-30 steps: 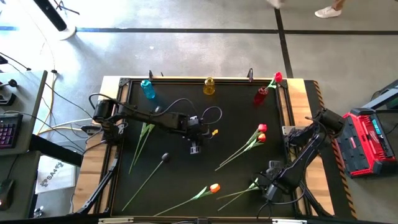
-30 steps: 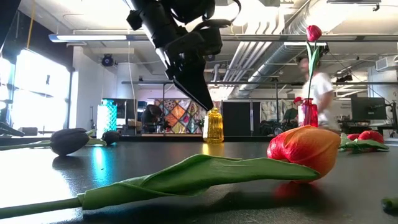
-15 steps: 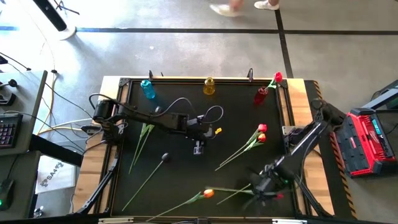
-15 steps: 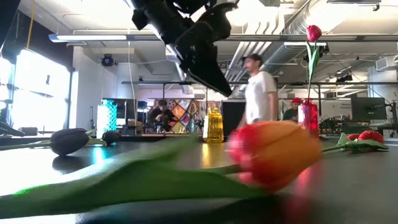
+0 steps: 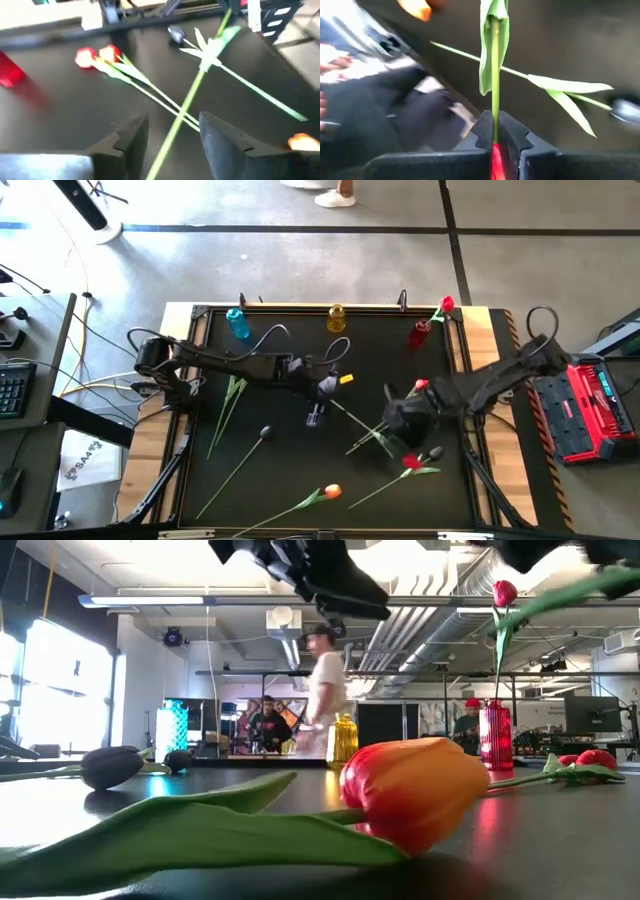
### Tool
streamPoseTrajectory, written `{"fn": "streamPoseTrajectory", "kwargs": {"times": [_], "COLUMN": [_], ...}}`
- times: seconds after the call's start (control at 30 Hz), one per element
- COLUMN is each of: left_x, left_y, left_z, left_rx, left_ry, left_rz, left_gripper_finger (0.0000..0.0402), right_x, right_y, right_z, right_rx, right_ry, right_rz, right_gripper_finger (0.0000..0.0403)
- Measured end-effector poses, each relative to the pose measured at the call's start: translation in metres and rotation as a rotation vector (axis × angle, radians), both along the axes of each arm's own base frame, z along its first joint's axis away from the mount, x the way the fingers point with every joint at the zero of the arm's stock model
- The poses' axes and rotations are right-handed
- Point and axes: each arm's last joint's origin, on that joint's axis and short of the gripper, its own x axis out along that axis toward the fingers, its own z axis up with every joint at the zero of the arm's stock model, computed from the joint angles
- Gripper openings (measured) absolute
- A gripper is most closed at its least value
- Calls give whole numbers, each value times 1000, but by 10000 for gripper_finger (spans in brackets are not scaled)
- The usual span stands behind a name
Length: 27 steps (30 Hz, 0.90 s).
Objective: Sort flowers into vase by color
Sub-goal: Put the bottom red flower into the red vase
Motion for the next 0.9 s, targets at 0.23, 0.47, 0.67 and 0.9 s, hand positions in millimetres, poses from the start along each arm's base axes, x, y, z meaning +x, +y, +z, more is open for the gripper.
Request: {"fn": "streamPoseTrajectory", "kwargs": {"times": [0.23, 0.47, 0.67, 0.9], "left_x": [1, -4, -4, -4], "left_y": [-4, -5, -4, 0], "left_z": [1, -5, -5, -5], "left_rx": [110, 154, 177, 198], "left_ry": [-25, 49, 51, 54], "left_rz": [-10, -12, 38, 76], "left_gripper_finger": [195, 195, 155, 31], "right_x": [19, 28, 31, 31], "right_y": [-31, -52, -59, -62], "right_z": [9, 14, 20, 21], "right_rx": [121, 147, 168, 123], "right_ry": [-115, -204, -279, -312], "right_rz": [-66, -109, -113, -114], "right_gripper_finger": [0, 0, 0, 11]}}
